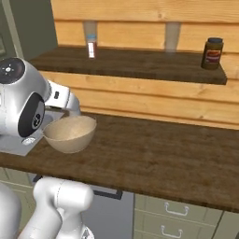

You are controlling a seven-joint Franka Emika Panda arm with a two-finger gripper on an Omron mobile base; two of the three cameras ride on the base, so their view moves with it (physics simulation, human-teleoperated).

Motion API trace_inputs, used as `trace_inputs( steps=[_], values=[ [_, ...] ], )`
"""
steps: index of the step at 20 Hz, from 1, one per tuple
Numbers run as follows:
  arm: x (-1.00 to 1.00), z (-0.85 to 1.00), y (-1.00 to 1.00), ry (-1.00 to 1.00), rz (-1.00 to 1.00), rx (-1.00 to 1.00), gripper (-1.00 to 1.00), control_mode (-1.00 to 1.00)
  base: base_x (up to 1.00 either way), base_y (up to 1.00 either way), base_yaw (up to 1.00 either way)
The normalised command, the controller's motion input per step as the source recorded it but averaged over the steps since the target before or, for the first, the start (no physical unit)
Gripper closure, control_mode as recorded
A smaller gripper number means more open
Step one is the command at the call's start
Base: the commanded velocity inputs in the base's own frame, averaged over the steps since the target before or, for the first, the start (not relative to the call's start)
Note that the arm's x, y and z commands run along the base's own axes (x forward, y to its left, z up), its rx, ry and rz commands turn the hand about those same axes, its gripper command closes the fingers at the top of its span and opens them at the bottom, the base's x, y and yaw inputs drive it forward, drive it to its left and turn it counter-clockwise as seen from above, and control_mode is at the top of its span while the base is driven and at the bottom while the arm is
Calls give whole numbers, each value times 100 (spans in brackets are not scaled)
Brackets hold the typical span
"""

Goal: Open the cabinet, pick up the bread from the cabinet and place it in the basket. Then move the basket to the dining counter.

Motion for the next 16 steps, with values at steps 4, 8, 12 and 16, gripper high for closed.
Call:
trace_inputs(
  steps=[4,8,12,16],
  values=[
    [0,0,0,0,0,0,100,100,9,0,5],
    [0,-2,0,0,0,-1,100,-100,0,0,1],
    [8,-31,22,9,0,-3,100,-100,0,0,0],
    [44,-58,50,5,0,-4,100,-100,0,0,0]
  ],
)
